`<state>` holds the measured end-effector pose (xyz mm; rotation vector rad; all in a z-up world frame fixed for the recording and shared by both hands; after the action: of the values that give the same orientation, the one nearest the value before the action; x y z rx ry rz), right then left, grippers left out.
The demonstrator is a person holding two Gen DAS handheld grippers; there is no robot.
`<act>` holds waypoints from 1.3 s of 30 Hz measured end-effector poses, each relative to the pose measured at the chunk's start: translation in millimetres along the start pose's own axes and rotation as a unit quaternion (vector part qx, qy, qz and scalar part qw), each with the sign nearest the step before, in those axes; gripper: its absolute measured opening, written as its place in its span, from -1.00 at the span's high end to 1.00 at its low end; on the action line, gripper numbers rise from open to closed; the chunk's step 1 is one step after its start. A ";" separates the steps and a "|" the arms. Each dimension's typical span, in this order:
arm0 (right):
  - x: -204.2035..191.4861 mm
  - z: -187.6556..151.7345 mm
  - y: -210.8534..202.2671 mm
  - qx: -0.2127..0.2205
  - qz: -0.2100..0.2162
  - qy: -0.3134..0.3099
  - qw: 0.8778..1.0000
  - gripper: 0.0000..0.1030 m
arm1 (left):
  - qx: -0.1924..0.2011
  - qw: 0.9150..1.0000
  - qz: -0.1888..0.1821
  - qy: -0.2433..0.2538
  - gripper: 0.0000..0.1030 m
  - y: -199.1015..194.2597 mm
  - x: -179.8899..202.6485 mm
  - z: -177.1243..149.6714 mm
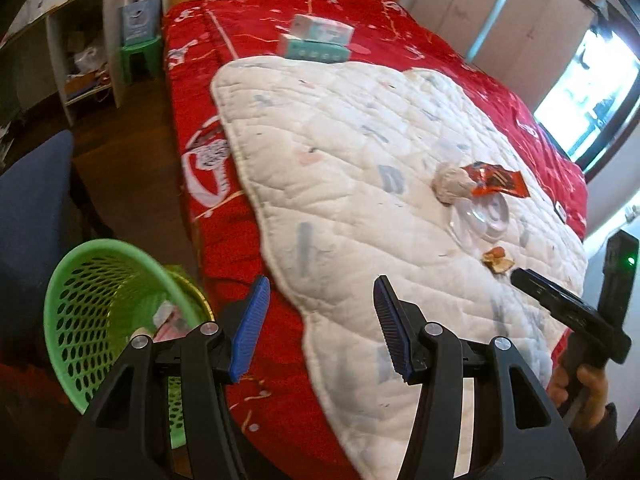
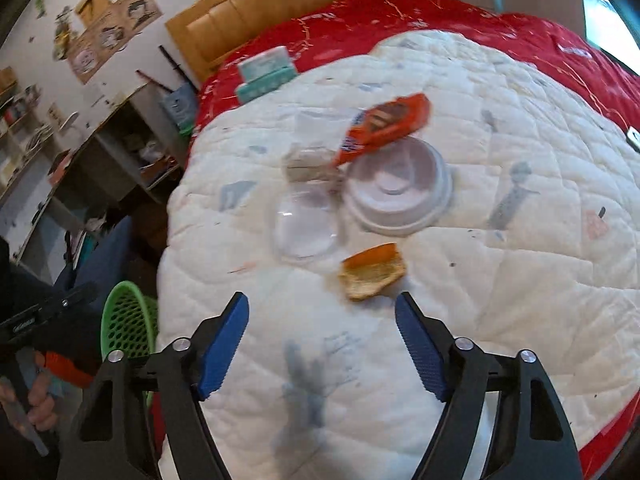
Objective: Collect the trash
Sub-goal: 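Return both tools to the bed and grasp the bread piece with the right tool, then lift the bread piece with the right tool while the left tool grasps the clear dome lid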
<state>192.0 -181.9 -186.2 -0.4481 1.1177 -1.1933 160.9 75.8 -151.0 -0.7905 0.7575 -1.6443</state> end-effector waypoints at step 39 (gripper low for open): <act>43.3 10.9 12.3 -0.023 -0.040 0.014 0.999 0.22 | -0.029 0.986 -0.077 0.148 -0.23 98.9 159.2 68.9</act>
<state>205.6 -219.0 -210.4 -0.5173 1.1616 -1.2498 244.5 -104.1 -174.2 -0.6664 0.9744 -1.9133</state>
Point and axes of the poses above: each gripper's, at about its wrist camera, not at the fingertips, and y roughly the way its jaws point, x to its right, z to its top, the point moved 10 cm from there along y, roughly the way its jaws point, and after that the axes turned 14 degrees about y, right-handed, at the moved point
